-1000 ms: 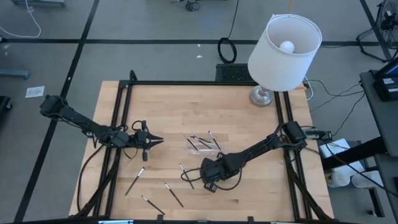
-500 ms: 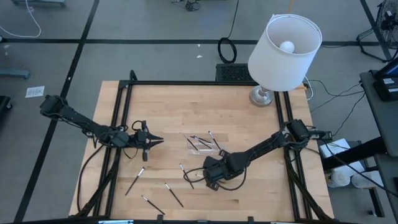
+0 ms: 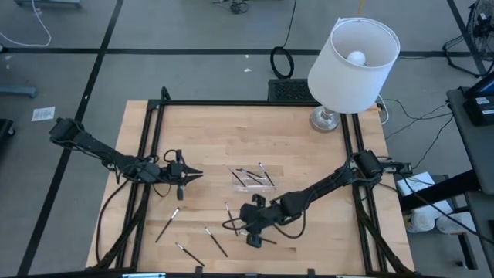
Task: Pick & Place Makeup Supplies
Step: Put the makeup brush into the transparent organizer
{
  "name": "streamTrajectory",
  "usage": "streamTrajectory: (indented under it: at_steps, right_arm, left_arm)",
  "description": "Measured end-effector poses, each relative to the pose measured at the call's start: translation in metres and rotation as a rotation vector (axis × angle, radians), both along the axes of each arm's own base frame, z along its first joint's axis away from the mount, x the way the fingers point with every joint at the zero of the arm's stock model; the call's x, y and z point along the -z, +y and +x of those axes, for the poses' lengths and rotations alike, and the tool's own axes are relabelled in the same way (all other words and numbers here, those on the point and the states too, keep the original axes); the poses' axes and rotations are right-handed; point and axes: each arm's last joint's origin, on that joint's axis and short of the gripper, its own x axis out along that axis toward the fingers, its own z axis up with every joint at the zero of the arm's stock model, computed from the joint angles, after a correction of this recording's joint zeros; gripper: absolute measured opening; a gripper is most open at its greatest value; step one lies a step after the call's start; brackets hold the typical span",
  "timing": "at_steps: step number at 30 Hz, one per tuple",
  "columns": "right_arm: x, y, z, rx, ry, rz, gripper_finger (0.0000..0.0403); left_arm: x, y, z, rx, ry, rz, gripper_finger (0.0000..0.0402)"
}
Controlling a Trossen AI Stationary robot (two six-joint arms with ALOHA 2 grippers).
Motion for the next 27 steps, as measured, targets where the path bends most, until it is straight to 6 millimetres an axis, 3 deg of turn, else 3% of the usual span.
streamTrajectory:
  at_steps: [4, 8, 13, 17, 22, 27]
  right_arm:
    - [0.007, 0.015, 0.001, -0.016, 0.028, 0.032, 0.0189]
    - [0.009, 0.037, 0.000, -0.037, 0.105, 0.020, 0.0214]
    - [-0.003, 0.068, -0.002, -0.058, 0.190, -0.068, 0.0203]
    - [0.011, 0.083, 0.002, -0.078, 0.211, -0.093, 0.0189]
    - [0.032, 0.083, 0.003, -0.072, 0.287, -0.103, 0.0180]
    - [0.045, 0.071, -0.007, -0.008, 0.436, -0.194, 0.0169]
  left_arm:
    - [0.000, 0.000, 0.000, 0.000, -0.002, -0.001, 0.0051]
    - [0.000, 0.000, 0.000, 0.000, 0.000, 0.000, 0.0051]
    - [0.000, 0.000, 0.000, 0.000, 0.000, 0.000, 0.0051]
    - [0.000, 0.000, 0.000, 0.000, 0.000, 0.000, 0.0051]
    - [0.000, 0.000, 0.000, -0.001, 0.001, -0.004, 0.0051]
    - [0.000, 0.000, 0.000, -0.001, 0.001, -0.003, 0.0051]
